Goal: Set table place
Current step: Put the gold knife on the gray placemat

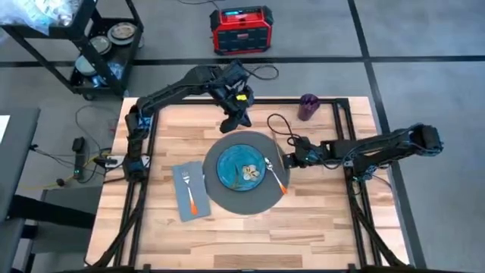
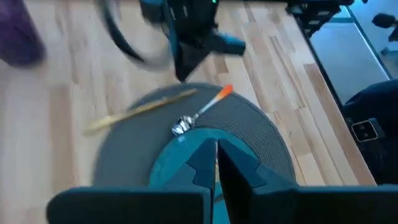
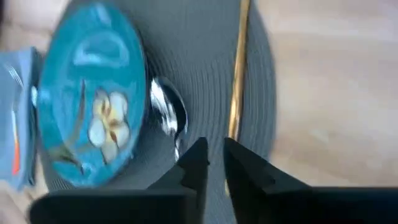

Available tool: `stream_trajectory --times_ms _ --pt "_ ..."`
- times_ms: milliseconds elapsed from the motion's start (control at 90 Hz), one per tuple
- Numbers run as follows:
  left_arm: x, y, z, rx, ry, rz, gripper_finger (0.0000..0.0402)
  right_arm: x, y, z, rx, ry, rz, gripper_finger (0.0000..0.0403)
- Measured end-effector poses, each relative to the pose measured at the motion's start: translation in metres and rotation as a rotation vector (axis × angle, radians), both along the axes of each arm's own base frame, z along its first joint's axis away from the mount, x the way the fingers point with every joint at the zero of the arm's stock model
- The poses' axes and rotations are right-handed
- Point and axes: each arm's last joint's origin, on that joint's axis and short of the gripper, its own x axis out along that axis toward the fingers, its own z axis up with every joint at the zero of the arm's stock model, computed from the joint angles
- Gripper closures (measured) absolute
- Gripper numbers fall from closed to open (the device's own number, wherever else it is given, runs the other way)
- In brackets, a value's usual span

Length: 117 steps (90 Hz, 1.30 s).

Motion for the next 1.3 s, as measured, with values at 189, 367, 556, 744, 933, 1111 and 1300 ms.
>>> stream_trajectory --times_ms 189,367,556,744,933,1111,1300 --pt "0.04 -0.017 -0.051 -0.146 -0.059 0.244 0.0401 -0.018 -0.012 0.029 -0.026 -0.138 -0.059 0.0259" --pt "0.072 -0.042 -0.074 -0.246 -0.156 0.587 0.0401 -0.057 -0.012 0.052 -0.049 -0.142 -0.069 0.0225" --pt "0.113 -0.066 -0.109 -0.331 -0.055 0.777 0.0402 -0.104 -0.008 0.088 -0.122 -0.001 -0.002 0.0229" --pt "0.156 -0.086 -0.138 -0.306 0.109 0.929 0.0402 -0.13 -0.004 0.114 -0.211 0.143 0.12 0.0234" --pt "0.163 -0.095 -0.176 -0.325 0.25 1.051 0.0402 -0.136 -0.004 0.117 -0.246 0.215 0.186 0.0234" --pt "0.153 -0.093 -0.154 -0.26 0.295 1.113 0.0402 -0.136 -0.004 0.117 -0.263 0.223 0.204 0.0234" --pt "0.16 -0.089 -0.15 -0.275 0.204 1.123 0.0402 -0.135 -0.005 0.117 -0.298 0.235 0.256 0.0234"
